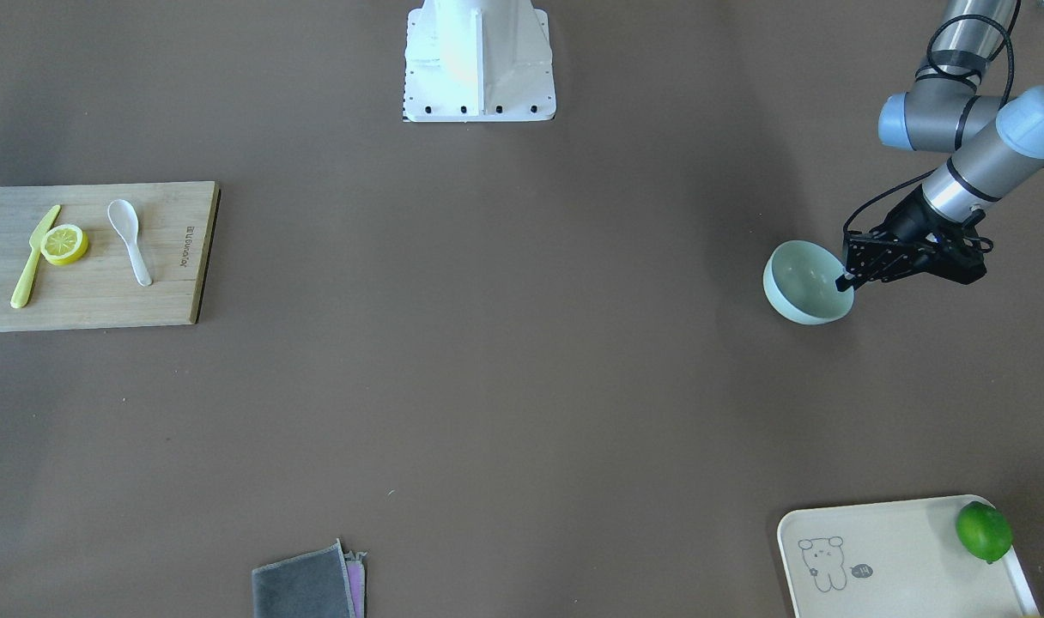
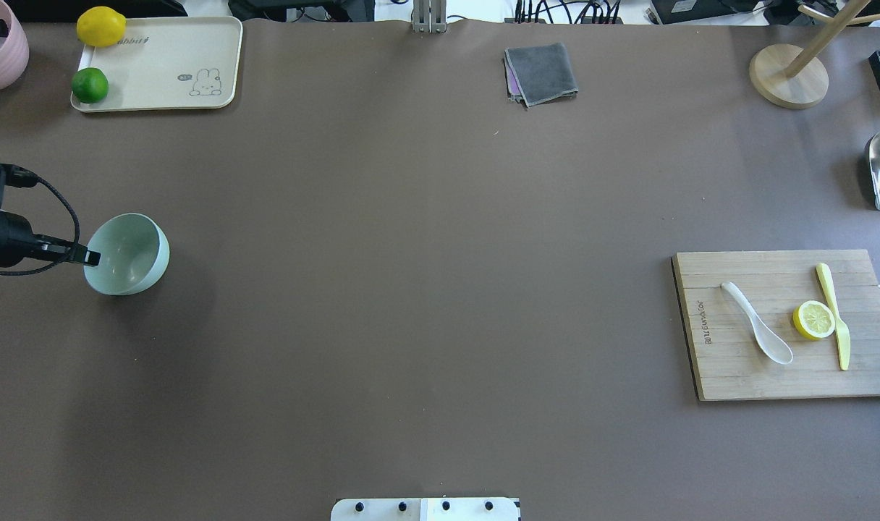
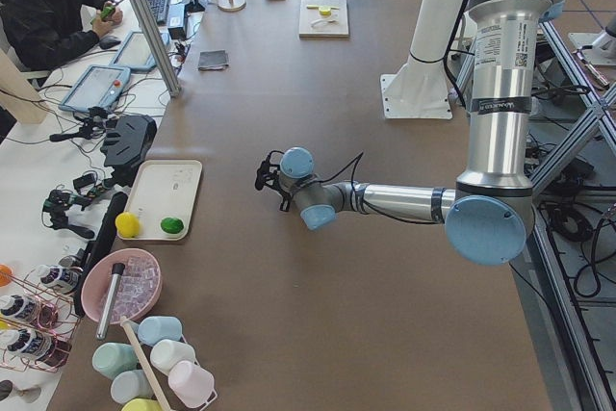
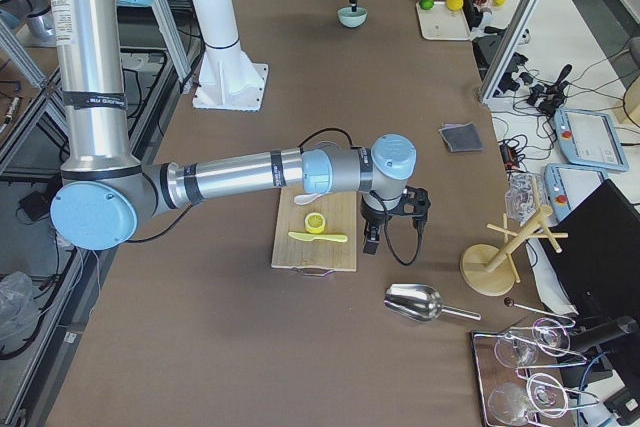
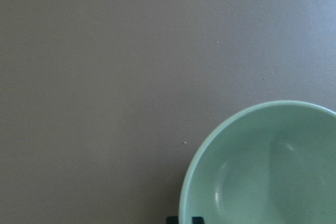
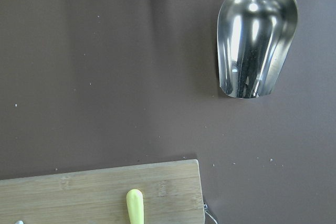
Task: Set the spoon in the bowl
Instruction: 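Reach the left gripper down to the rim of the pale green bowl, then grip the bowl rim with the left gripper and slide it toward the table center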
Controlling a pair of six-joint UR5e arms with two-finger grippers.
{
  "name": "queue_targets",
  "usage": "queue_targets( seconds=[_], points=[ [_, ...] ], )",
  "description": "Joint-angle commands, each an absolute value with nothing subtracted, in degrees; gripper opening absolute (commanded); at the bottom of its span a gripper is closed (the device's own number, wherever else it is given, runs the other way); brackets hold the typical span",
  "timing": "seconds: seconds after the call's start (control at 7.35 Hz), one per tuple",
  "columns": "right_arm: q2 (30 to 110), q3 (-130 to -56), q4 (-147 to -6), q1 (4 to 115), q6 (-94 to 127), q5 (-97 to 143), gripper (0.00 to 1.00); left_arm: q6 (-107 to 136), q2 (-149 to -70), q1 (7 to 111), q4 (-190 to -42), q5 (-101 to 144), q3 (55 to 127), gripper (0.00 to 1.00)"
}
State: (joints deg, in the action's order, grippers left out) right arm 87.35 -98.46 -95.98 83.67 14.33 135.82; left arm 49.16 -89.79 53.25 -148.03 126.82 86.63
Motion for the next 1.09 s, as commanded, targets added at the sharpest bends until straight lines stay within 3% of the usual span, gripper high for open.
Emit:
queue_targets(
  seconds=[0.0,0.27,0.95],
  points=[
    [86.84,-98.44,-95.98,83.67,14.24,135.79,1.00,50.70,-91.13,53.26,-147.66,133.20,88.23,0.00],
    [85.26,-98.35,-96.06,83.50,13.71,136.57,1.00,62.43,-96.38,53.17,-146.52,133.77,90.96,0.00],
    [84.73,-100.02,-95.11,80.52,13.54,139.72,1.00,70.31,-125.91,40.38,-116.49,114.83,91.06,0.00]
  ],
)
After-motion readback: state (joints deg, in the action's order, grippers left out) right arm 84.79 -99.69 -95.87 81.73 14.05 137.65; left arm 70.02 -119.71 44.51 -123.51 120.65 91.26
